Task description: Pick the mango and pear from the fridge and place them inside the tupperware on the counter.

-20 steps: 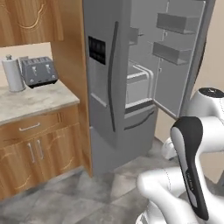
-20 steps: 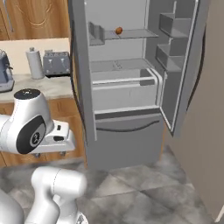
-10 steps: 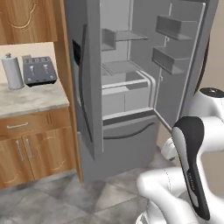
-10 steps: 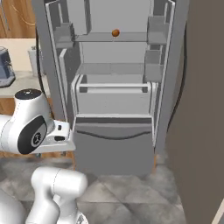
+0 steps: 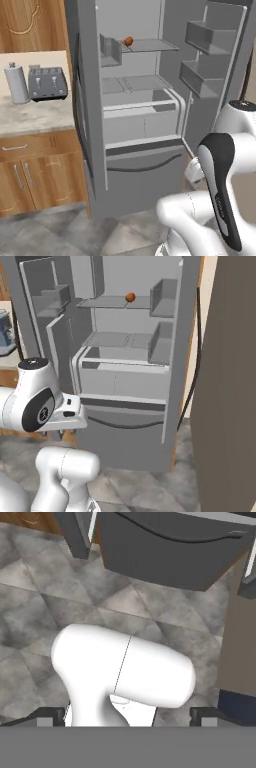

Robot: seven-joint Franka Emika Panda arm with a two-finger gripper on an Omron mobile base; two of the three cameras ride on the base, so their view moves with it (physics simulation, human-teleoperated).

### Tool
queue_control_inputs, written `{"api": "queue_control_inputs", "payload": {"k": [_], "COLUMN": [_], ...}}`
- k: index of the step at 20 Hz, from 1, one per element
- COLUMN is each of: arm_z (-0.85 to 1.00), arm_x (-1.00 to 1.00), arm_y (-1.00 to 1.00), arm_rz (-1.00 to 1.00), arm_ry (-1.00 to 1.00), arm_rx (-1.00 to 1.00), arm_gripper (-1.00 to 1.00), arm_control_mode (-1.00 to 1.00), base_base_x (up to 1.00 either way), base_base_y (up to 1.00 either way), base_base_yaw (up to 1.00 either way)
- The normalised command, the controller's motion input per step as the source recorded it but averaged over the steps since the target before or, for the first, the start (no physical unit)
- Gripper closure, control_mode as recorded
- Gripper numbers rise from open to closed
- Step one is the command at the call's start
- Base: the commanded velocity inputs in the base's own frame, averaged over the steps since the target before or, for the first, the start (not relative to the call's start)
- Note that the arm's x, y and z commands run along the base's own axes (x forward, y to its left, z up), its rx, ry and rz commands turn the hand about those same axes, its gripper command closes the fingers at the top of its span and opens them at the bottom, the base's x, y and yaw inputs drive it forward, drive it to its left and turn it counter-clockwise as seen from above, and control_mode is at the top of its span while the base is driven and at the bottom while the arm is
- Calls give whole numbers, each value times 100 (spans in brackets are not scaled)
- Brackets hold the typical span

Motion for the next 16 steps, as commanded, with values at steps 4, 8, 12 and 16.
{"api": "queue_control_inputs", "payload": {"k": [4, 8, 12, 16], "arm_z": [0, 0, 0, 0], "arm_x": [0, 0, 0, 0], "arm_y": [0, 0, 0, 0], "arm_rz": [0, 0, 0, 0], "arm_ry": [0, 0, 0, 0], "arm_rx": [0, 0, 0, 0], "arm_gripper": [-100, -100, -100, -100], "arm_control_mode": [100, 100, 100, 100], "base_base_x": [47, 53, 62, 70], "base_base_y": [-33, -23, -16, -9], "base_base_yaw": [6, 1, 1, 0]}}
